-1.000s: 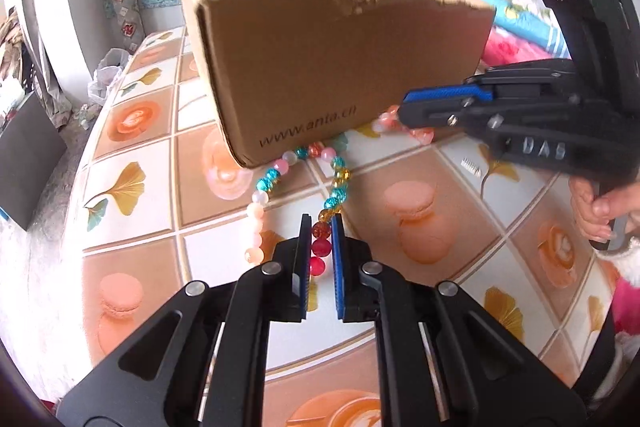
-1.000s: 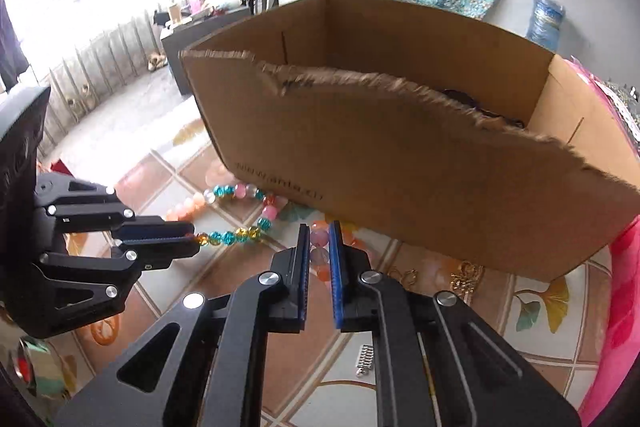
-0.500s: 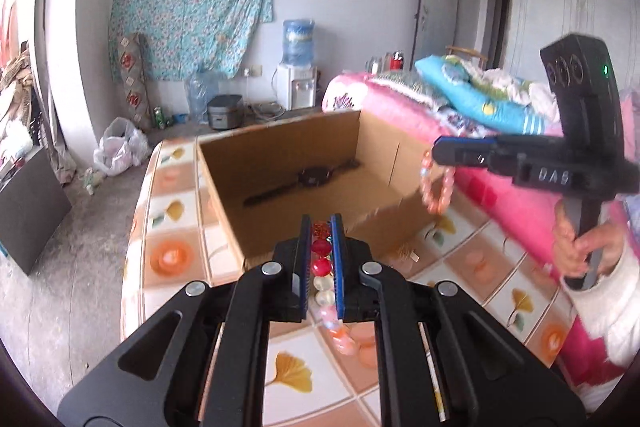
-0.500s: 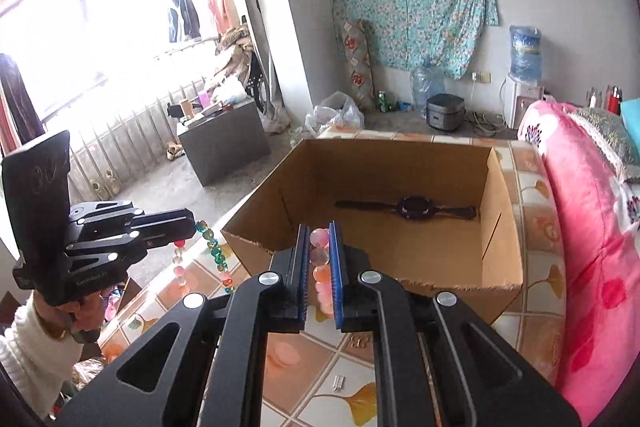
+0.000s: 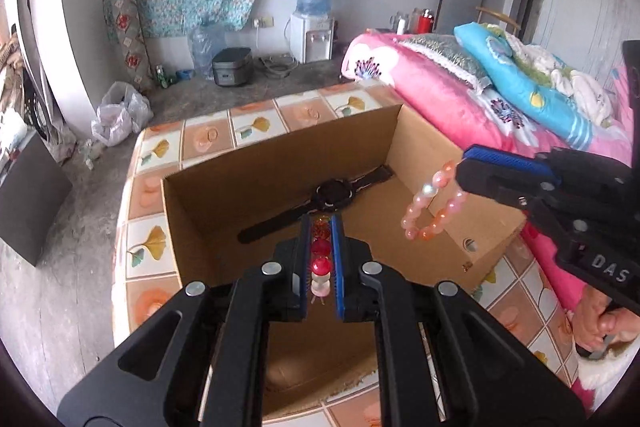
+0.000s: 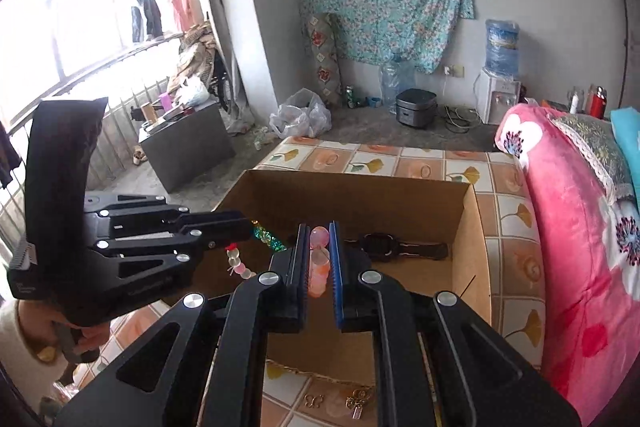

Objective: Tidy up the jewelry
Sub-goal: 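Lift the bracelet with the left gripper and carry it over the box, then open the left gripper to drop the bracelet into the box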

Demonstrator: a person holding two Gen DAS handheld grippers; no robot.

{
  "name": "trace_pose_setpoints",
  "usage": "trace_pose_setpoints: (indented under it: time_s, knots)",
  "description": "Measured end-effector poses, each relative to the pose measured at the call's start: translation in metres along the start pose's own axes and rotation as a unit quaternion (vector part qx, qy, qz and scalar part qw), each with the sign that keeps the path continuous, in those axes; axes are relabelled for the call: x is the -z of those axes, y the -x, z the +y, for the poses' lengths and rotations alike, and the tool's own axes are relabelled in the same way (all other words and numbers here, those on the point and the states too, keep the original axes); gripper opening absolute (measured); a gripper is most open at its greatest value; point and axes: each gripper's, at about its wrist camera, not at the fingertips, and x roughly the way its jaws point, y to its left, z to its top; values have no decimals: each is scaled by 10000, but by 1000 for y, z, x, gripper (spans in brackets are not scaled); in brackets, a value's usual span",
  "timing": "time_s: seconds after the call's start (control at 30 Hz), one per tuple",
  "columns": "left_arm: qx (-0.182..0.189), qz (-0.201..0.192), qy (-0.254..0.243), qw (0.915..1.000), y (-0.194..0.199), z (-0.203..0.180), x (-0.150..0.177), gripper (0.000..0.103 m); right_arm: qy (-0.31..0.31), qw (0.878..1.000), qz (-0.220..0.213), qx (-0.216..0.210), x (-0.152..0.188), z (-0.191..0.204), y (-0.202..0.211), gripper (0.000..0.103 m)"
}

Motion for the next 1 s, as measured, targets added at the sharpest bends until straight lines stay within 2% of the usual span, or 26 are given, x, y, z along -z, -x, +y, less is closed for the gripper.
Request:
trace_pose_setpoints:
  time_s: [0.1, 0.2, 0.27, 0.33, 0.37, 0.4, 0.43, 0.5, 0.6, 0.77, 0.87, 1.0]
  knots:
    - [-366, 427, -114, 9984, -43, 8, -2, 9, -345, 9994, 77, -62, 5, -15, -13, 10]
    - [-650, 941, 35, 9934, -75, 23, -2, 9, -369, 9991, 207, 32, 7, -22, -24, 10]
    - [-1006, 1148, 10, 9883, -86, 34, -4, 9, -355, 9990, 277, 27, 6, -23, -29, 10]
    - [-1092, 1295, 101, 9855, -90, 41, -2, 9, -292, 9989, 363, 23, 6, -22, -33, 10]
    - [-1100, 1345, 108, 9847, -91, 42, -2, 10, -235, 9989, 413, 36, 6, -19, -35, 10]
    - [-1157, 1377, 71, 9837, -91, 41, -2, 20, -177, 9987, 470, 49, 5, -17, -37, 10]
    - [-1247, 1355, 38, 9829, -89, 41, -2, 34, -104, 9983, 567, 69, 5, -13, -41, 10]
    - [-1417, 1221, -27, 9824, -83, 38, -3, 41, -7, 9971, 761, 84, 6, -8, -51, 10]
    - [-1485, 829, 35, 9854, -65, 39, -5, 41, 24, 9950, 997, 110, 5, -2, -67, 10]
    - [-1248, 127, 270, 9917, -20, 45, 5, 42, 95, 9870, 1596, 181, -5, 11, -102, 10]
    - [-1191, -322, 231, 9921, 3, 43, 11, 42, 384, 9803, 1878, 480, -8, 23, -130, 10]
    - [-996, -646, 233, 9927, 28, 40, 26, 42, 242, 9692, 2428, 338, -5, 32, -160, 10]
